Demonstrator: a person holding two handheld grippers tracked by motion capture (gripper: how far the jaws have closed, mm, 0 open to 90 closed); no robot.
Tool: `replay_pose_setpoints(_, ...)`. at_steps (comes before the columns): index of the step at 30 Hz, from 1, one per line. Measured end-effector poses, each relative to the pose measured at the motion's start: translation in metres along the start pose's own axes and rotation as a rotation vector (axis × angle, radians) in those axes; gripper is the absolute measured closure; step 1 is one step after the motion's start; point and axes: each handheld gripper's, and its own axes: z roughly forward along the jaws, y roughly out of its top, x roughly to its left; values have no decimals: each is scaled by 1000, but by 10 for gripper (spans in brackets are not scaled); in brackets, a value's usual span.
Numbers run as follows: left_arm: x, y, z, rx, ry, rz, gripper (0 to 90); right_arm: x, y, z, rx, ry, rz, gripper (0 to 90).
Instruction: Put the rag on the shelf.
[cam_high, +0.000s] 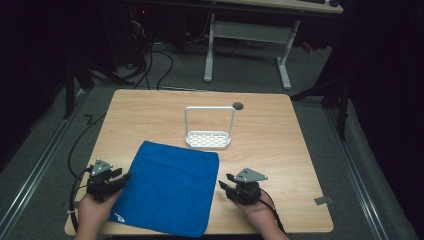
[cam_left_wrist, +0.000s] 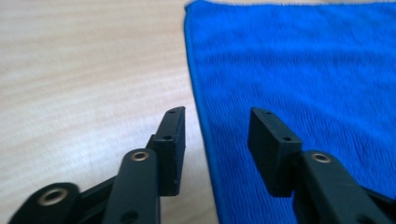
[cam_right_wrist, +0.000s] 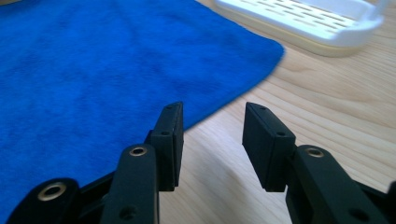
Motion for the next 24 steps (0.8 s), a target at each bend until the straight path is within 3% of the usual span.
replay_pose_setpoints(5,-2,-4,-2,12,-18,20,673,12,5,9,11,52,-23,669)
replay_pose_setpoints(10,-6,-7,-2,38,-15,29,764,25,8,19,43,90,-77,839)
replay_pose_setpoints(13,-7,-8,-3,39,-17,32,798,30,10,23,56,106,-91,888)
replay_pose_setpoints(17,-10,-8,-3,40,-27,58,819,32,7,28,116,91,-111,900)
replay_pose_setpoints(24,-29,-4,2,58,-73,125,810,19,2,17,130,51,-91,900)
